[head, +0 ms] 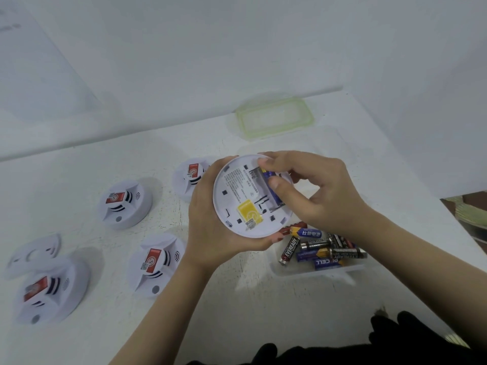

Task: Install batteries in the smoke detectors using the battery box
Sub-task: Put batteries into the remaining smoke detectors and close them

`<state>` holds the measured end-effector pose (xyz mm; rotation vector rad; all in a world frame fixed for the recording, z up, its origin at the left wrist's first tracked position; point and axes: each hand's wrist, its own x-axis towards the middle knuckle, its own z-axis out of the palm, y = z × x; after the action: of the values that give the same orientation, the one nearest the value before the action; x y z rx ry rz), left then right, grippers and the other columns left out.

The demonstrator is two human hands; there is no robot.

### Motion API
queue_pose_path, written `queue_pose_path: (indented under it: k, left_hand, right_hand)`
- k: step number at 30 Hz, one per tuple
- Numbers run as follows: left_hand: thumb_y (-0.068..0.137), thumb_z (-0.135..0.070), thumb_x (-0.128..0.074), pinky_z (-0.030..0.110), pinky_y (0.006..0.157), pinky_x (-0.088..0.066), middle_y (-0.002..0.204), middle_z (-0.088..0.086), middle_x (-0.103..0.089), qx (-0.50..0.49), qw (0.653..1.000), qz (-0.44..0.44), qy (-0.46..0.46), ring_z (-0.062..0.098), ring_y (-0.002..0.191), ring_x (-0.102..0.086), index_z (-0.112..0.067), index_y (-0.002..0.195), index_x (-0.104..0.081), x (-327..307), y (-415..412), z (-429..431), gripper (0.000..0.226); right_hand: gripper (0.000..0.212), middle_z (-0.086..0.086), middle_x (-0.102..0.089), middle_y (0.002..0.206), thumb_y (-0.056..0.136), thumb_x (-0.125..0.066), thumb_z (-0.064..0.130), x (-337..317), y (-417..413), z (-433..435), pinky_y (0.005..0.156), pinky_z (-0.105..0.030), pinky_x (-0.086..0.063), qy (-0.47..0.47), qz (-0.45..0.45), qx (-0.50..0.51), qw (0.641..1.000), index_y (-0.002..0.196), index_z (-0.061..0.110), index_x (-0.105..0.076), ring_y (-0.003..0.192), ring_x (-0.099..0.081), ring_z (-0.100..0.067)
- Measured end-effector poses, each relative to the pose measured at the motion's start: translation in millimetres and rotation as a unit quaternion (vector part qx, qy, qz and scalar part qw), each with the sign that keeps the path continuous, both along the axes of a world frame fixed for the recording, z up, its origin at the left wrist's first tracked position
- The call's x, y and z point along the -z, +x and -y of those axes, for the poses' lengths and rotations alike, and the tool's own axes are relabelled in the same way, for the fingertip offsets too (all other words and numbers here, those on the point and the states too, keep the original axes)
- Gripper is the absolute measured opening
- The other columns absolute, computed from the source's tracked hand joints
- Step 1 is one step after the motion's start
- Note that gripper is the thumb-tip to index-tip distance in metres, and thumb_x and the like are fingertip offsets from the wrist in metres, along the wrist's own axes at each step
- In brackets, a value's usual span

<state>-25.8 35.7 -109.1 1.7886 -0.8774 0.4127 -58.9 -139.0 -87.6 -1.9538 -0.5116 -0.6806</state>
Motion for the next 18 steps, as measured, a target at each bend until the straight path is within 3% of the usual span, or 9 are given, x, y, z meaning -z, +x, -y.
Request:
queue_pose_path:
  k: [2,5,10,13,15,18]
  left_hand:
    - [0.058,-0.061,-0.077,0.009,0.097,-0.037,0.126,-0.039,-0.046,-0.002,1.000,-0.006,-0.003,-0.011,0.116,-0.049,-0.040,0.124,-0.039,0.3,0.0,-1.0,0.080]
    - [0.065,-0.071,-0.069,0.010,0.098,-0.038,0.127,-0.038,-0.045,0.006,1.000,-0.012,-0.013,-0.009,0.117,-0.050,-0.044,0.128,-0.038,2.1,-0.8,-1.5,0.075]
    - [0.066,-0.072,-0.068,0.010,0.099,-0.037,0.128,-0.037,-0.045,0.000,1.000,-0.007,-0.021,-0.009,0.118,-0.049,-0.029,0.123,-0.042,3.5,-0.7,-2.0,0.076]
    - [0.067,-0.072,-0.067,0.011,0.100,-0.037,0.129,-0.037,-0.045,0.011,1.000,-0.004,-0.023,-0.009,0.119,-0.048,-0.031,0.127,-0.043,4.2,-0.3,-2.2,0.076]
    - [0.065,-0.075,-0.068,0.015,0.101,-0.039,0.129,-0.036,-0.045,0.008,0.999,-0.023,-0.030,-0.007,0.120,-0.049,-0.023,0.129,-0.042,4.4,-0.3,-0.7,0.086]
    - [0.065,-0.075,-0.068,0.014,0.101,-0.038,0.129,-0.037,-0.045,0.014,0.999,-0.016,-0.025,-0.009,0.119,-0.048,-0.033,0.125,-0.041,5.7,0.8,0.3,0.079]
  right_hand:
    - [0.019,-0.003,-0.068,0.104,0.084,-0.058,0.009,0.2,0.5,-0.1,0.063,-0.026,-0.053,0.010,-0.012,0.000,1.000,0.099,0.004,-0.068,0.088,-0.066,-0.018]
    - [0.019,-0.011,-0.071,0.099,0.084,-0.056,0.010,-0.5,1.3,-0.9,0.061,-0.029,-0.052,0.028,-0.033,-0.005,0.999,0.097,0.004,-0.069,0.081,-0.066,-0.020]
    - [0.018,-0.010,-0.070,0.099,0.083,-0.056,0.008,-2.9,2.7,-1.7,0.062,-0.030,-0.052,0.029,-0.030,-0.021,0.999,0.096,0.008,-0.068,0.087,-0.065,-0.016]
    - [0.018,-0.011,-0.070,0.097,0.083,-0.057,0.006,-2.0,2.7,-1.3,0.063,-0.025,-0.050,0.020,-0.018,-0.019,0.999,0.096,0.004,-0.069,0.088,-0.064,-0.013]
    - [0.020,-0.012,-0.069,0.097,0.082,-0.057,0.004,-2.2,2.0,-0.9,0.064,-0.020,-0.047,0.019,-0.008,-0.017,1.000,0.098,0.008,-0.068,0.087,-0.063,-0.012]
    - [0.019,-0.012,-0.069,0.097,0.082,-0.056,0.003,-3.3,1.6,0.5,0.067,-0.018,-0.046,0.014,-0.005,-0.011,1.000,0.096,0.003,-0.070,0.087,-0.063,-0.013]
